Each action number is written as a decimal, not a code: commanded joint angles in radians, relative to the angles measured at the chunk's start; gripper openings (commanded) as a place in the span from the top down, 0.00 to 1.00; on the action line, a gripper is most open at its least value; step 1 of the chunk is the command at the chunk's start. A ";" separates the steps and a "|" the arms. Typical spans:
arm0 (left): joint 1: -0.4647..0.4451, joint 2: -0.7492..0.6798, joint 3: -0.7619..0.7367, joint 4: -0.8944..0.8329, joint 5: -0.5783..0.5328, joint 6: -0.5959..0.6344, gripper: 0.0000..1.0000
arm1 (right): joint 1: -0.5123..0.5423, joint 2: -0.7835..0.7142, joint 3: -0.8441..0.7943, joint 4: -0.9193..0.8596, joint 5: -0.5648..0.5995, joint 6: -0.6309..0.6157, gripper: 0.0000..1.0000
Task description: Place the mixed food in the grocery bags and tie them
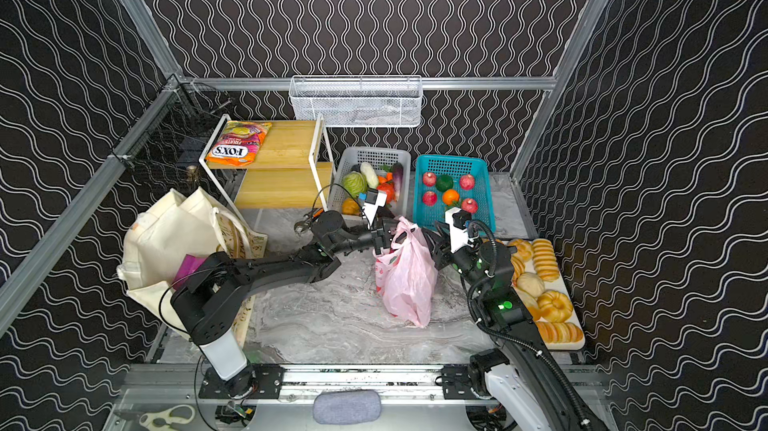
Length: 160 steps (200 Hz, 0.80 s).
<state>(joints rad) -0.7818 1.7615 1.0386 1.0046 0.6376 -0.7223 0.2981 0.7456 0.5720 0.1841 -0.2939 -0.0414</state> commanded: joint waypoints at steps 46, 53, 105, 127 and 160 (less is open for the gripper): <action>0.000 -0.023 -0.002 -0.019 0.046 0.042 1.00 | 0.002 -0.023 -0.053 0.067 -0.148 -0.310 0.65; 0.000 -0.026 0.001 -0.027 0.049 0.045 1.00 | 0.002 -0.022 -0.048 0.062 -0.157 -0.313 0.66; 0.000 -0.005 0.016 0.006 0.042 0.016 1.00 | 0.001 -0.004 -0.003 0.018 -0.169 -0.336 0.73; 0.000 0.008 0.023 0.011 0.045 0.011 1.00 | 0.003 -0.016 -0.015 0.036 -0.172 -0.357 0.73; 0.000 -0.001 0.014 0.002 0.043 0.017 1.00 | 0.003 -0.015 -0.015 0.030 -0.147 -0.375 0.73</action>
<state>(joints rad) -0.7818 1.7683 1.0523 0.9726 0.6731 -0.7033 0.2989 0.7296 0.5560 0.2031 -0.4507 -0.3805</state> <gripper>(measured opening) 0.049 0.271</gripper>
